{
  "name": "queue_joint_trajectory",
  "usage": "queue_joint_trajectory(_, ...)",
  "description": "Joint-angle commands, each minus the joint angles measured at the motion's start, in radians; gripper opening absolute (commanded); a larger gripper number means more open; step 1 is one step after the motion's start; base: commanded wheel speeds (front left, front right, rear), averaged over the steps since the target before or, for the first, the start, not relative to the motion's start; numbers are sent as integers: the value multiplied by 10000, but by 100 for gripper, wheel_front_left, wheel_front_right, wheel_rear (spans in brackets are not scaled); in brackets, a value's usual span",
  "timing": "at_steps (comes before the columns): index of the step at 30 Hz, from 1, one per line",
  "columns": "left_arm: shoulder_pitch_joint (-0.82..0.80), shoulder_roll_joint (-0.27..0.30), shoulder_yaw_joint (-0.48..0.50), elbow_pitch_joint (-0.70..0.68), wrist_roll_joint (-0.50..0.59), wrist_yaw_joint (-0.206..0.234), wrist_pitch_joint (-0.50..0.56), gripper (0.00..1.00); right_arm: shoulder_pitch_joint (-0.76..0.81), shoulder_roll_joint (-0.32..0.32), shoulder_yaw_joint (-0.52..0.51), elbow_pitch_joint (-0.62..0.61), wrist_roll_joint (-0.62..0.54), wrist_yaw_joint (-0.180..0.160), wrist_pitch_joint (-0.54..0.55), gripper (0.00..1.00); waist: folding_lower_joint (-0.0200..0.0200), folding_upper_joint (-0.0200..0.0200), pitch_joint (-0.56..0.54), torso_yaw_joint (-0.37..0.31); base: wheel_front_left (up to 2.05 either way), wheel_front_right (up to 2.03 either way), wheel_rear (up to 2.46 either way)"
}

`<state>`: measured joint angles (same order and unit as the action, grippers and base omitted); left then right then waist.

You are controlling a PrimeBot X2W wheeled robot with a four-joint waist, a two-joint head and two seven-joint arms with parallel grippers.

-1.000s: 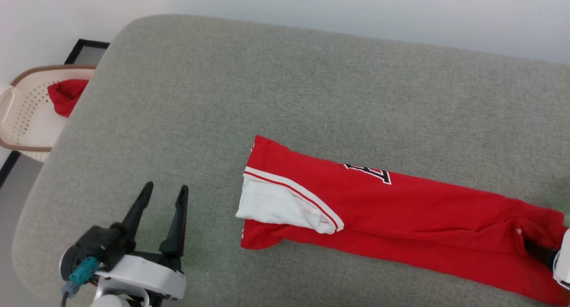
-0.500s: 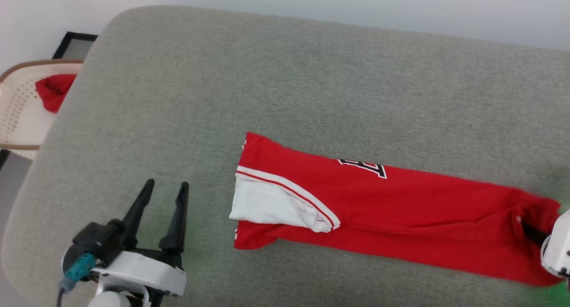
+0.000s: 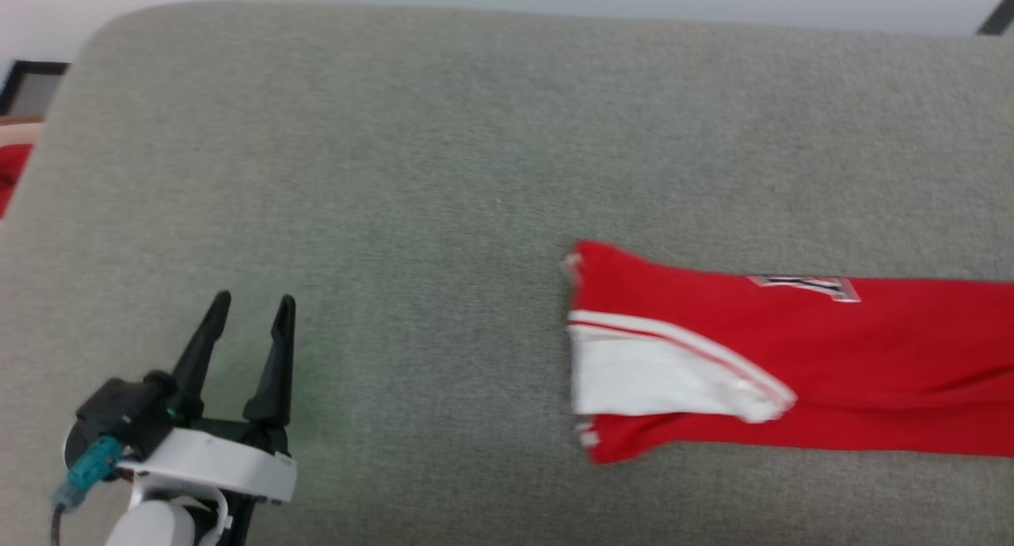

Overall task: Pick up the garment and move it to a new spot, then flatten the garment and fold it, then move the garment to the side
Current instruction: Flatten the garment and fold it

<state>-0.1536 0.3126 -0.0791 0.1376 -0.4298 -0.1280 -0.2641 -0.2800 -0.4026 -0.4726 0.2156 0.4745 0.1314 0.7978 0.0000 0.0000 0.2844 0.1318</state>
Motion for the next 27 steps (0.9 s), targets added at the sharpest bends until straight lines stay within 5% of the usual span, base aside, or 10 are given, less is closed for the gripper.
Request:
queue_joint_trajectory(1, -144, 63, -14, -54, -11, -37, 3, 100, -24, -261, -344, 143, -179, -14, -123, 0, 0, 0, 282, -303, 0, 0, 0)
queue_joint_trajectory(10, -307, 116, -99, 15, 112, -37, 3, 100, -335, -785, -837, 473, -190, -13, -507, 0, 0, 0, 303, -572, 0, 0, 0)
queue_joint_trajectory(22, 152, -47, 24, 193, 96, -38, 3, 100, 648, 322, 2075, -2880, 939, -10, 705, 0, 0, 0, -357, -570, 0, 0, 0)
queue_joint_trajectory(27, 267, -123, -16, 219, 2, -38, 3, 100, 337, 838, 4137, -4446, 1335, -11, 1028, 0, 0, 0, -436, -444, 0, 0, 0)
